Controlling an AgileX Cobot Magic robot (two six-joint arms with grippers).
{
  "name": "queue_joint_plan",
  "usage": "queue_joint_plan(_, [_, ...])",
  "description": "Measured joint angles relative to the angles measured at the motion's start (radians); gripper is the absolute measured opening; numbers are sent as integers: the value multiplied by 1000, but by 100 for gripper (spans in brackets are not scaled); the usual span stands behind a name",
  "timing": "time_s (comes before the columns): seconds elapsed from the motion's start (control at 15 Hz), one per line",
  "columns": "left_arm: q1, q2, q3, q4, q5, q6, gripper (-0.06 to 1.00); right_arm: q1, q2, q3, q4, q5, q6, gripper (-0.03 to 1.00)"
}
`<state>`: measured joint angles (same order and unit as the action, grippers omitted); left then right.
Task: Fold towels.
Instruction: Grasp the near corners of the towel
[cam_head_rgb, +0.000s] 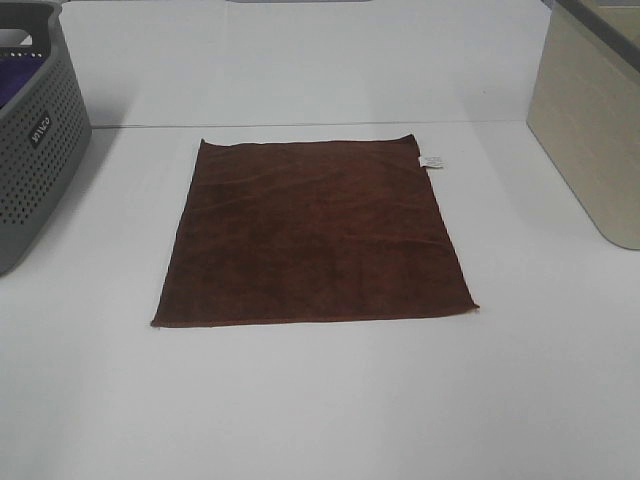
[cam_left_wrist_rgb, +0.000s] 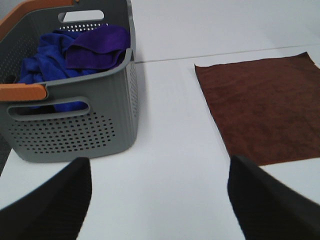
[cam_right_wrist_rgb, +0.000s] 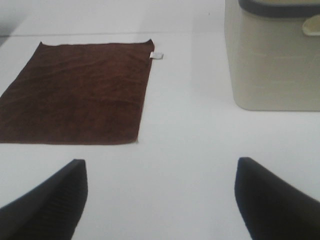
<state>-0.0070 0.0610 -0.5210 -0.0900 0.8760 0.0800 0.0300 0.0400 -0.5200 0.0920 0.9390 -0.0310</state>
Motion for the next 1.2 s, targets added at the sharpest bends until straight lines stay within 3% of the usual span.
queue_joint_plan(0.07, [0,89,0,-24,-97,0,72,0,83,-2,0,-95,0,77])
queue_joint_plan(0.2, [0,154,0,-59,-143,0,72,9,126,-2,0,-134,0,76])
queue_joint_plan(0.27, [0,298,0,-144,-207,0,72,30,222,-3,1,-202,6,71])
queue_joint_plan(0.6, [0,715,0,-418,-306,12,72,31,566,-3,94,-240,4,65])
queue_joint_plan(0.93, [0,1131,-1,-747,-328,270,72,31,976,-89,310,-267,-178,65])
queue_joint_plan(1.07, [0,1271,-1,-919,-328,400,72,31,1080,-141,351,-271,-211,65])
queue_joint_plan(1.2, [0,1360,-1,-1036,-329,523,72,31,1217,-213,393,-266,-224,65])
